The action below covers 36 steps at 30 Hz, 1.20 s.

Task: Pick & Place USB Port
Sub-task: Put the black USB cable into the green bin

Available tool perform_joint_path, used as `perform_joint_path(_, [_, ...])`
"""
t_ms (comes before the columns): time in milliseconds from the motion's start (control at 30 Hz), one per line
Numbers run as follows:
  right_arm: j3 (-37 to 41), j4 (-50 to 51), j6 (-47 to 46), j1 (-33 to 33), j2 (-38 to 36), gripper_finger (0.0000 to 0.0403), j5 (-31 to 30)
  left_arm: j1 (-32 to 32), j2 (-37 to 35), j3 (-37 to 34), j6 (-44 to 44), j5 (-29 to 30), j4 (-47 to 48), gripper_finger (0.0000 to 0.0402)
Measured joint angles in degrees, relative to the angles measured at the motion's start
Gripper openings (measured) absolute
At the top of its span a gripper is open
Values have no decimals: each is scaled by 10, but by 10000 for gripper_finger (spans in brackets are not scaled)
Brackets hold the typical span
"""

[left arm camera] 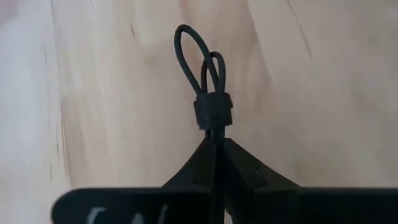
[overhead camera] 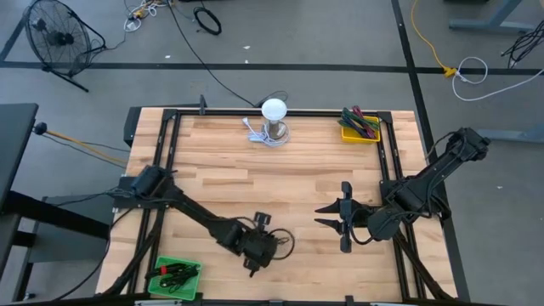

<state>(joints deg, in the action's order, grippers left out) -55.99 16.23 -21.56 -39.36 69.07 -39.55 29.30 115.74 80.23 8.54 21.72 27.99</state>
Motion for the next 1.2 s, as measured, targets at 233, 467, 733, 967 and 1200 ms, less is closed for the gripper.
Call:
perform_joint_path(233, [0,3,0,0,0,104,0,49,-49,0,89,-4,89,2])
perform_joint_path(467, [0,1,1,0,0,104,-4,90,-77,1,161,47,139,1])
perform_joint_path(733, [0,-3,1,0,0,104,-4,62,-67,0,182,27,136,32])
perform_joint_path(967, [0,-2,0,0,0,104,-4,15,-57,1,183,-10,104,88])
perform_joint_path(1200, [0,1,0,0,0,104,-3,-12,-46,1,203,-35,89,143])
